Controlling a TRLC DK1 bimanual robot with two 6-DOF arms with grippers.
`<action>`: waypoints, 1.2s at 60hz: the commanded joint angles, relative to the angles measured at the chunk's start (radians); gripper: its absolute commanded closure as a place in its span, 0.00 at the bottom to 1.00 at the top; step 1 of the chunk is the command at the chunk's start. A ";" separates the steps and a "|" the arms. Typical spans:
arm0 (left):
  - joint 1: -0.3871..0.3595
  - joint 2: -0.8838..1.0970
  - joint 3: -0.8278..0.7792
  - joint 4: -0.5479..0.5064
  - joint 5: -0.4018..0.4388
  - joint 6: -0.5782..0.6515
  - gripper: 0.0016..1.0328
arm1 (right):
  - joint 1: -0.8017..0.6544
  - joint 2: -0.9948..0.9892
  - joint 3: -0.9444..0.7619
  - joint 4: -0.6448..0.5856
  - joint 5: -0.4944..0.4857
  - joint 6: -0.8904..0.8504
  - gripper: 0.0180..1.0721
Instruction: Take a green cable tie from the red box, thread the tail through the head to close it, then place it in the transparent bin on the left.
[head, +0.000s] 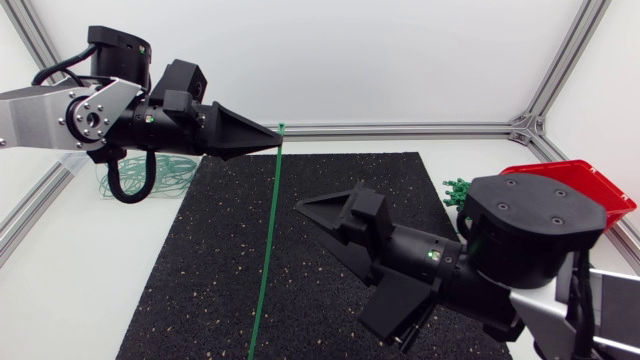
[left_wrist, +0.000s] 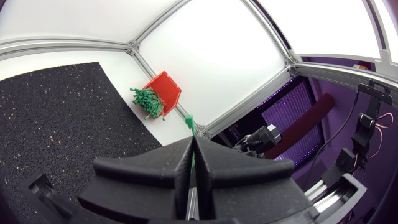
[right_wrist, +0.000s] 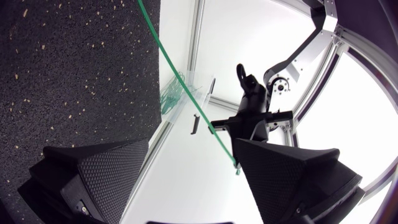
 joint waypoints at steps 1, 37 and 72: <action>0.006 0.028 0.041 -0.011 0.017 0.011 0.96 | 0.026 0.027 -0.037 0.044 -0.022 -0.065 0.04; 0.007 0.077 0.066 -0.040 0.017 0.011 0.96 | 0.158 0.172 -0.065 0.040 -0.189 -0.088 0.04; 0.009 0.117 0.083 -0.043 0.017 0.011 0.96 | 0.181 0.336 -0.034 0.173 -0.217 -0.050 0.50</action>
